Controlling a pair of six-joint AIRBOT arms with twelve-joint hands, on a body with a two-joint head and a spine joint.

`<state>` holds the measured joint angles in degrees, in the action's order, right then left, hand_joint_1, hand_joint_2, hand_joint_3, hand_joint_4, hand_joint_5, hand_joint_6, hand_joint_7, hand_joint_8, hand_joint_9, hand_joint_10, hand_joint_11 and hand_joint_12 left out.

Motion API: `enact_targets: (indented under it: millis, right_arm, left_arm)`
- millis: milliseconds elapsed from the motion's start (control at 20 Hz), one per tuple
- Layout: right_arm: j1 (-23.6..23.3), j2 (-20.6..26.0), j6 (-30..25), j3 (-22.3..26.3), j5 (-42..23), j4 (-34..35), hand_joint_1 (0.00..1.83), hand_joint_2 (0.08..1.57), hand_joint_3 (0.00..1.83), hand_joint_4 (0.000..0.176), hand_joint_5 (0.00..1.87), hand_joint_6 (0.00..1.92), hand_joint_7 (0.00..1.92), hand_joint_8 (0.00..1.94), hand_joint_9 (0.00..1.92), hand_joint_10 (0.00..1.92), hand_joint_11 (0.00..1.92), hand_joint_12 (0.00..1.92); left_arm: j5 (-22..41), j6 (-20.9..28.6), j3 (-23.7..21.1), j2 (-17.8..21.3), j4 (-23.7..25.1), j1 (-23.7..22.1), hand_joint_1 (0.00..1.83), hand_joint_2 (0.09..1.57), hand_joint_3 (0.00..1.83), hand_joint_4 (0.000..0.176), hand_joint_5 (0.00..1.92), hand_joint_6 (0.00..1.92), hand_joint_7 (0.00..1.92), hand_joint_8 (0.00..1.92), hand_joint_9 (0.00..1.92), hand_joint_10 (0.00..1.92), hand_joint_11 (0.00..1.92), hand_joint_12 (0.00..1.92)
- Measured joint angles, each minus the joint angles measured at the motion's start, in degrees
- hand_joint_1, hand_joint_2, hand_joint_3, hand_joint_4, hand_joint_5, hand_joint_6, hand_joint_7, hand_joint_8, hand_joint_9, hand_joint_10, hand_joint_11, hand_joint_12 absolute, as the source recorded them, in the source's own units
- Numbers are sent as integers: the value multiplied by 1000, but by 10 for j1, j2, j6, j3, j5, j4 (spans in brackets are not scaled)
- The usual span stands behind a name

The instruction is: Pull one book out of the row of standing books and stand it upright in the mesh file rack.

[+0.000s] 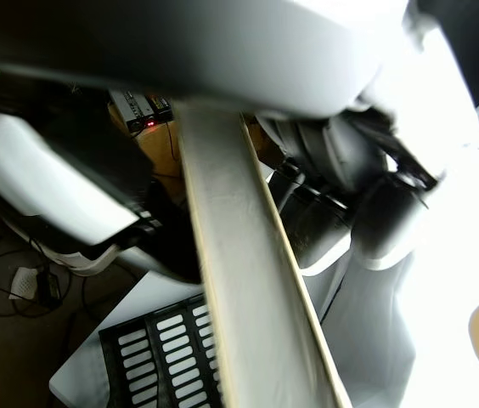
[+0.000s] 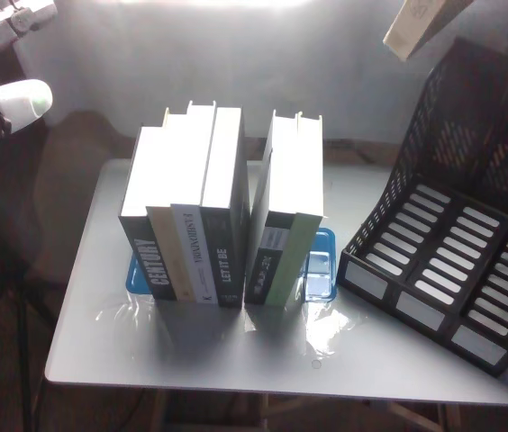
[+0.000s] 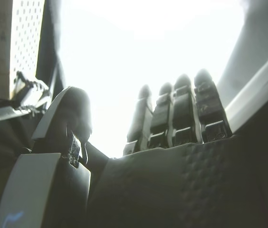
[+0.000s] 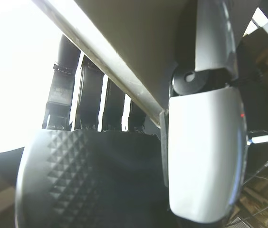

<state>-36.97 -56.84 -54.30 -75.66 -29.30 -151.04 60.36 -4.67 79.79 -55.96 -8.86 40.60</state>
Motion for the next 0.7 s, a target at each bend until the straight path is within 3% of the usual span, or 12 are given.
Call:
enact_targets:
  millis: [200, 300, 450, 550, 600, 700]
  right_arm:
    - [-7, 17, -35, 12, -10, -50, 1356, 1186, 1, 0, 775, 1197, 844, 1144, 813, 1500, 520, 1790]
    - [-10, 24, -44, 17, -12, -69, 1353, 1196, 3, 0, 776, 1141, 828, 1231, 771, 1566, 522, 1830]
    - [-14, 36, -69, 18, -14, -103, 1352, 1202, 2, 0, 785, 1079, 815, 1281, 750, 1608, 538, 1855]
    - [-14, 43, -79, 18, -17, -118, 1356, 1186, 0, 0, 755, 1243, 862, 1149, 806, 1463, 527, 1720]
    - [-14, 47, -85, 18, -17, -125, 1362, 1171, 0, 0, 770, 1231, 889, 1081, 859, 1394, 539, 1667]
    - [-13, 52, -89, 18, -18, -133, 1361, 1172, 1, 0, 746, 1271, 884, 1088, 867, 1367, 502, 1627]
  left_arm:
    - [-5, 0, 0, -2, 3, -3, 425, 1452, 2, 36, 77, 1, 0, 0, 0, 0, 0, 0]
    - [-6, 0, 0, -2, 5, -3, 441, 1454, 2, 14, 87, 4, 0, 0, 0, 0, 0, 0]
    - [-8, 0, -1, -2, 5, -3, 371, 1463, 6, 20, 79, 1, 0, 0, 0, 0, 0, 0]
    - [-9, 0, -2, -2, 5, -3, 361, 1464, 5, 23, 57, 0, 0, 0, 0, 0, 0, 0]
    - [-10, 0, -2, -2, 5, -3, 400, 1462, 2, 0, 89, 11, 0, 0, 0, 0, 0, 0]
    - [-12, 0, -2, -2, 6, -3, 408, 1464, 3, 0, 95, 13, 0, 0, 0, 0, 0, 0]
